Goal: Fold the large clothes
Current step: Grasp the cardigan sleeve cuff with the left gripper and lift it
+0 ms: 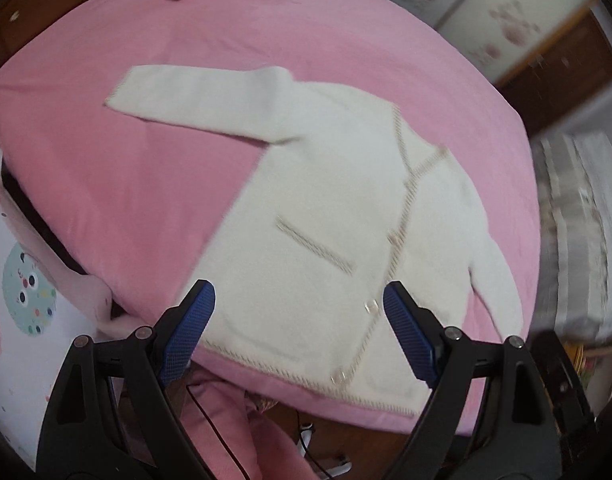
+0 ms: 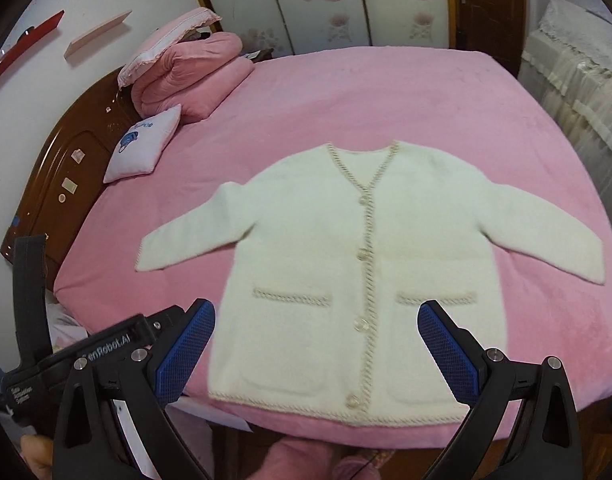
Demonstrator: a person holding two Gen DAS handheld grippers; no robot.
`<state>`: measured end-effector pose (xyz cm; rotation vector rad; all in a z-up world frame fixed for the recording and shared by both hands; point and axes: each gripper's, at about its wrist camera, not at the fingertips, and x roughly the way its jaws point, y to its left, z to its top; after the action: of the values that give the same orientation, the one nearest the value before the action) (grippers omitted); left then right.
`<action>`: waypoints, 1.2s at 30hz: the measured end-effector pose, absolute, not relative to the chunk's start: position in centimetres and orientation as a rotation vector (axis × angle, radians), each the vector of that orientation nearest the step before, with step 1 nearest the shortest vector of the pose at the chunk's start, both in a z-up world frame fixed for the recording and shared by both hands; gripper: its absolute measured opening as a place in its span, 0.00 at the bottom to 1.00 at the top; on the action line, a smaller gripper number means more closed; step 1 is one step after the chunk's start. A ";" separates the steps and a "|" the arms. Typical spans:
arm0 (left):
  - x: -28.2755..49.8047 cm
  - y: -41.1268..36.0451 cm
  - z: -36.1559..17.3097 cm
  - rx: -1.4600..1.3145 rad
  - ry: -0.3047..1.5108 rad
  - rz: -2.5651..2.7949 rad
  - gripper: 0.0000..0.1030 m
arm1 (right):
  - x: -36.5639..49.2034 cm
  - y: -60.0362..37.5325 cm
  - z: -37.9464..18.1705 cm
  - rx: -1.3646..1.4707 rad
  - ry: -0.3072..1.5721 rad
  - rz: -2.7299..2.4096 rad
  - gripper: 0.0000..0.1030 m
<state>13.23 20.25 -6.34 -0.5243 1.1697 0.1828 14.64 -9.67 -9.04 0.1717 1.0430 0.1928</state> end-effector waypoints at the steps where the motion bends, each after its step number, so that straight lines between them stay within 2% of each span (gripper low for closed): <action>1: 14.4 22.3 -7.0 -0.551 1.169 0.224 0.83 | 16.2 -8.5 -9.3 0.170 1.050 0.198 1.00; 13: 23.5 47.6 -16.8 -0.929 1.242 0.633 0.82 | 31.1 4.5 -15.7 0.137 1.214 0.163 1.00; 19: 26.0 57.8 -24.4 -1.090 1.161 0.693 0.82 | 35.0 9.1 -21.9 0.133 1.297 0.195 1.00; 21: 26.7 59.0 -26.7 -1.093 1.118 0.714 0.81 | 35.9 10.3 -24.4 0.136 1.312 0.233 1.00; 22: 27.0 60.0 -28.0 -1.096 1.109 0.729 0.78 | 36.6 11.2 -25.7 0.127 1.322 0.252 1.00; 24: 27.6 61.7 -31.0 -1.125 1.093 0.754 0.58 | 37.5 12.6 -28.1 0.108 1.335 0.276 1.00; 26: 27.8 63.3 -34.1 -1.173 1.064 0.781 0.44 | 38.5 14.0 -30.9 0.095 1.335 0.287 0.99; 29: 27.6 65.4 -37.0 -1.226 0.982 0.810 0.42 | 40.1 15.7 -33.7 0.027 1.328 0.277 1.00; 32: 28.1 66.5 -37.1 -1.148 0.875 0.801 0.41 | 41.5 16.5 -34.8 -0.038 1.284 0.259 1.00; 36: 29.2 67.7 -37.4 -1.030 0.896 0.846 0.11 | 42.4 16.8 -35.4 -0.097 1.248 0.255 1.00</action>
<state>29.23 67.65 -37.42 -1.0295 0.8961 0.8461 42.43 16.77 -35.42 -0.0968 1.2479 0.2553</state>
